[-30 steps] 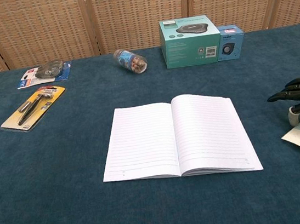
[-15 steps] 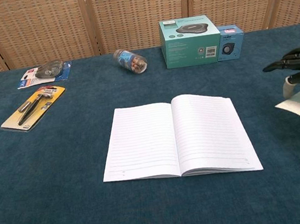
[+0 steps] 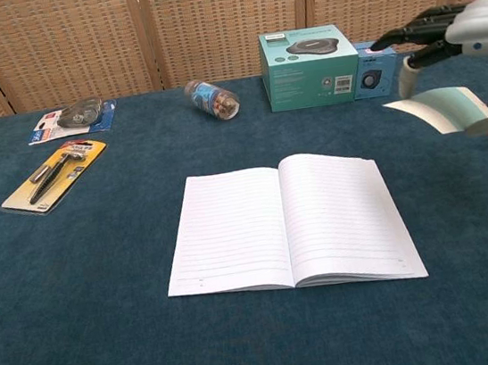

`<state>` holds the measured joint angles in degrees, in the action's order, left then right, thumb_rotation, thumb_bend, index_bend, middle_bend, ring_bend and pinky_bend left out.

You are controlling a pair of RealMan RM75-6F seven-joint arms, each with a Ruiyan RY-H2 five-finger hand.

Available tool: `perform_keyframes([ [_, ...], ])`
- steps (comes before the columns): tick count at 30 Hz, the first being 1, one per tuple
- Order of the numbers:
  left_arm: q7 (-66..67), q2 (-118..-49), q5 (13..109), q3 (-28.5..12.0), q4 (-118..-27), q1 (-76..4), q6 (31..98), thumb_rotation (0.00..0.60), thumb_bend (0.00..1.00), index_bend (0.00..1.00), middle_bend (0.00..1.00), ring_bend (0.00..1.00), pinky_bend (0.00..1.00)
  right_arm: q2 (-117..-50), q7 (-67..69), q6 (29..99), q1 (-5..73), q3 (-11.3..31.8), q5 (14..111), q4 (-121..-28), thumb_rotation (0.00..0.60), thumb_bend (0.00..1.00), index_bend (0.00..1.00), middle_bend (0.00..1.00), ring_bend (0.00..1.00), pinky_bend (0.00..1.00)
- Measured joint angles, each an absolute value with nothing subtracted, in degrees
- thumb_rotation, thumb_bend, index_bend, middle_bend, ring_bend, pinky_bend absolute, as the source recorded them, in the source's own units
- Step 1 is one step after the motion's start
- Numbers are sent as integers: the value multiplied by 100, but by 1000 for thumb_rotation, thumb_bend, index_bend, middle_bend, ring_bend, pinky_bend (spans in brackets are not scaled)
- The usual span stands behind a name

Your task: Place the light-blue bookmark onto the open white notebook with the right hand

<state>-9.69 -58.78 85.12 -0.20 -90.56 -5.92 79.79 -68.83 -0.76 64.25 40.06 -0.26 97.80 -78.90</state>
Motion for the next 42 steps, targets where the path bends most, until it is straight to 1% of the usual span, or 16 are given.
perform_keyframes([
  [5,-1160,-5834,8507,-32,-9037,-556,8043,600,0,0,0,0,0,-6777,-867,5945,4383,359,9524,-8562,600,260,687,33,0,33],
  [11,-1221,-5804,8305,-132,-9013,-532,8056,600,0,0,0,0,0,-6848,-1896,5237,4919,745,9191,-9014,600,260,687,40,0,35],
  [16,-1258,-5784,8239,-153,-9005,-577,7918,600,0,0,0,0,0,-7088,-2616,4980,5240,909,9129,-9058,600,260,687,56,0,52],
  [19,-1263,-5776,8157,-174,-8993,-627,7785,600,0,0,0,0,0,-7366,-3056,4846,5456,948,9187,-8972,600,260,687,66,0,58],
  [22,-1267,-5773,8061,-204,-8980,-671,7676,600,0,0,0,0,0,-7596,-3392,4728,5644,938,9335,-8848,600,260,687,75,0,71],
  [25,-1266,-5773,7981,-228,-8968,-723,7544,600,0,0,0,0,0,-7743,-3761,4658,5812,837,9704,-8692,600,260,687,80,0,83],
  [29,-1252,-5775,7935,-240,-8960,-769,7449,600,0,0,0,0,0,-8092,-4183,4622,6040,628,10318,-8191,600,260,687,82,0,86],
  [35,-1242,-5774,7913,-239,-8949,-817,7344,600,0,0,0,0,0,-8383,-4423,4674,6272,260,10972,-7676,600,260,687,81,0,95],
  [42,-1253,-5776,7924,-234,-8943,-832,7316,600,0,0,0,0,0,-8454,-4410,4685,6343,127,11114,-7680,600,260,687,81,0,109],
])
